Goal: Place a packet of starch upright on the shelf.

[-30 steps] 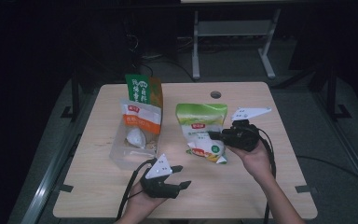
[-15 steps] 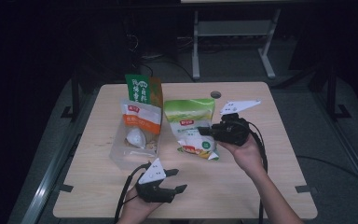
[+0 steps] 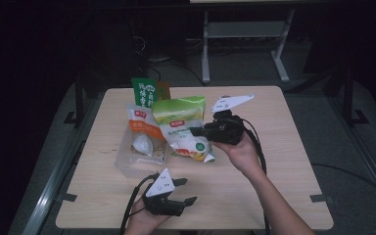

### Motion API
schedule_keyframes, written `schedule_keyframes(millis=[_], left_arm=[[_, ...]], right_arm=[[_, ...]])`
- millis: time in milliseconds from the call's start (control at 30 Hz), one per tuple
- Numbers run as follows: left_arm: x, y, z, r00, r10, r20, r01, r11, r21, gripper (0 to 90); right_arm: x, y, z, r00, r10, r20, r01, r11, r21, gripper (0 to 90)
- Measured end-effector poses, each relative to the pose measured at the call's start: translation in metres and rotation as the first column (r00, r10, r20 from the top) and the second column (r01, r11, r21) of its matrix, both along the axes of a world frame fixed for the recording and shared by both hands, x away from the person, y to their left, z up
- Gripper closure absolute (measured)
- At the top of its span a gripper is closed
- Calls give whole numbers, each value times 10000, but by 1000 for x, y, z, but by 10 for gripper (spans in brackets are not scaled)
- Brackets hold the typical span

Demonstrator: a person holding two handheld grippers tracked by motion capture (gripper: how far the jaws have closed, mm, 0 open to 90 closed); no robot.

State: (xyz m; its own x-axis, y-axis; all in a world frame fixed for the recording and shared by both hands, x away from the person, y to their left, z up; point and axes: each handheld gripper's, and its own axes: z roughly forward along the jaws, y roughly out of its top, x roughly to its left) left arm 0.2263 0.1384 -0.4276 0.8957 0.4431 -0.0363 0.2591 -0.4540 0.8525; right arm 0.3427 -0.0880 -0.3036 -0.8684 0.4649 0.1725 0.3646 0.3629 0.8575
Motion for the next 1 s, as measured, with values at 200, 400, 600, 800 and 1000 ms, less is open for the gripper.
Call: schedule_keyframes(millis=[200,400,600,800,1000], left_arm=[[-2,0,0,10000,24,-37,-24,10000,-69,357],[-3,2,1,9999,69,-77,-70,9999,-123,354],[-3,4,0,10000,9,39,-9,10000,-39,352],[-1,8,0,9999,140,-23,-140,9998,-126,341],[0,10,0,9998,207,-21,-208,9996,-173,341]], right_arm=[[5,28,8,9991,417,114,-419,9991,120,883],[12,59,8,9971,757,104,-758,9969,192,883],[18,90,1,9941,1086,-39,-1084,9937,291,883],[26,121,-9,9899,1401,-209,-1389,9890,512,884],[30,142,-24,9844,1705,-441,-1684,9846,479,884]])
